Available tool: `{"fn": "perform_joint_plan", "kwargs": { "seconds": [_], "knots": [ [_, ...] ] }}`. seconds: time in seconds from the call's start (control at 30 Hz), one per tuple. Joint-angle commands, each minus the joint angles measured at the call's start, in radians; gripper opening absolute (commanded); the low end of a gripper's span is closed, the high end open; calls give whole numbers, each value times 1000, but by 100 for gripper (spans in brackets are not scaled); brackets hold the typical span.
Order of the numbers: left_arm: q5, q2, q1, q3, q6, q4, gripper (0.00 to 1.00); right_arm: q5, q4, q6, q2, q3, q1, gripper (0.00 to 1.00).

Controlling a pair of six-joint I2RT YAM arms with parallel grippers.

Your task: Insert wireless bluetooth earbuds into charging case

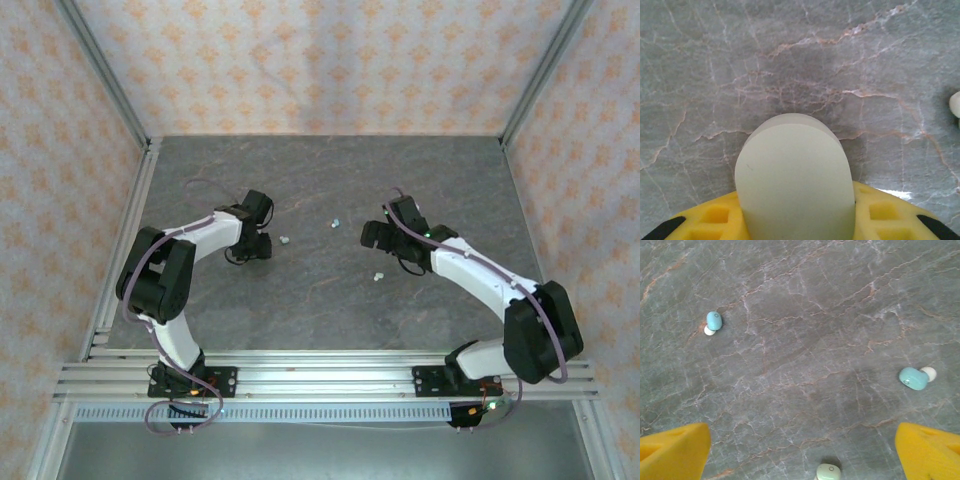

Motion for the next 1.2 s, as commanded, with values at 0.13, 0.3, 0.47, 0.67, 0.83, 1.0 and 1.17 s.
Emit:
{"fn": "perform_joint_plan", "kwargs": {
  "seconds": [0.13,0.3,0.47,0.67,0.83,1.0,1.17],
  "knots": [
    [28,-121,-6,-34,182,4,28,-153,-18,11,46,103,0,95],
    [202,-271,-33,-67,339,-3,27,-287,-73,-5,56,192,-16,95],
    [455,-398,-64,-72,485,13,22,-447,-123,7,59,262,-16,93],
    [632,-440,-131,8,636,-48,17,-621,-136,66,51,309,17,90],
    [701,-449,-164,60,652,-41,17,-705,-116,105,33,313,47,90],
    [735,-450,-186,91,652,-33,17,-762,-94,131,29,306,68,88],
    [752,-438,-194,108,657,-42,16,-822,-58,145,35,305,104,85]
  ]
}}
